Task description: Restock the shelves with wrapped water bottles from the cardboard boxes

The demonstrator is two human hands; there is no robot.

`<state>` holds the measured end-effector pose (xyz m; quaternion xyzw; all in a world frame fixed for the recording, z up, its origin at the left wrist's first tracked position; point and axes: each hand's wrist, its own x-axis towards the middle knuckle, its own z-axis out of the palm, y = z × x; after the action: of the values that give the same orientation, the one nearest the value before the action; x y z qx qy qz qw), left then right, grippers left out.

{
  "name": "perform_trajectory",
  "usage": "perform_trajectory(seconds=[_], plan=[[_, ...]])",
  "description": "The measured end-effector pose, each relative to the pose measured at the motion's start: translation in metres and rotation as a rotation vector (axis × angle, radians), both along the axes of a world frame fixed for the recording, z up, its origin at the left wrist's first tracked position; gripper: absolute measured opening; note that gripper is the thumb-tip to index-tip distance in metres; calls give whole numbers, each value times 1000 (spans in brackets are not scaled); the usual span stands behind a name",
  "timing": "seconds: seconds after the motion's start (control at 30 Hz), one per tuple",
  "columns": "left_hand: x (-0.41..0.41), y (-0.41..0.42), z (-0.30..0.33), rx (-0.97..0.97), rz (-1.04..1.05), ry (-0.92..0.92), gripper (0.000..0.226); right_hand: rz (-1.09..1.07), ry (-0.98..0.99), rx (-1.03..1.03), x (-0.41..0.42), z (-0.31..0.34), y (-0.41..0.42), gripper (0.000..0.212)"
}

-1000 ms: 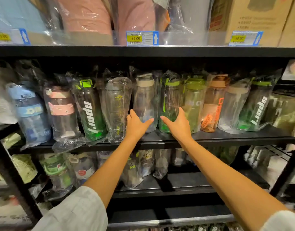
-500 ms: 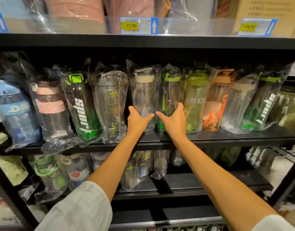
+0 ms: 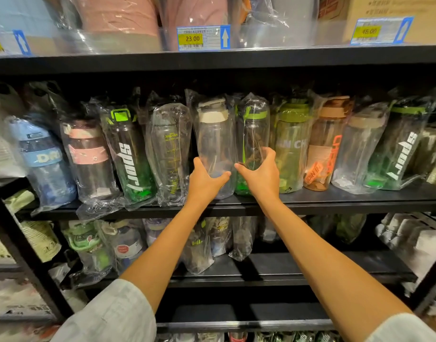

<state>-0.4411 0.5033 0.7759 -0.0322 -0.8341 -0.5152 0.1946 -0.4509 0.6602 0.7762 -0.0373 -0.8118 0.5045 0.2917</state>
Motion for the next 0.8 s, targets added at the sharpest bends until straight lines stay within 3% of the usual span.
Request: perform_trajectory(seconds=[0.47, 0.7, 0.8], plan=[[14, -7, 1, -27, 8, -1, 64, 63, 6, 29, 21, 0, 10, 93], [19, -6, 0, 4, 46, -9, 106, 120, -3, 7, 30, 1, 25, 108], [25, -3, -5, 15, 122, 11, 111, 135, 15, -27, 43, -2, 43, 96]])
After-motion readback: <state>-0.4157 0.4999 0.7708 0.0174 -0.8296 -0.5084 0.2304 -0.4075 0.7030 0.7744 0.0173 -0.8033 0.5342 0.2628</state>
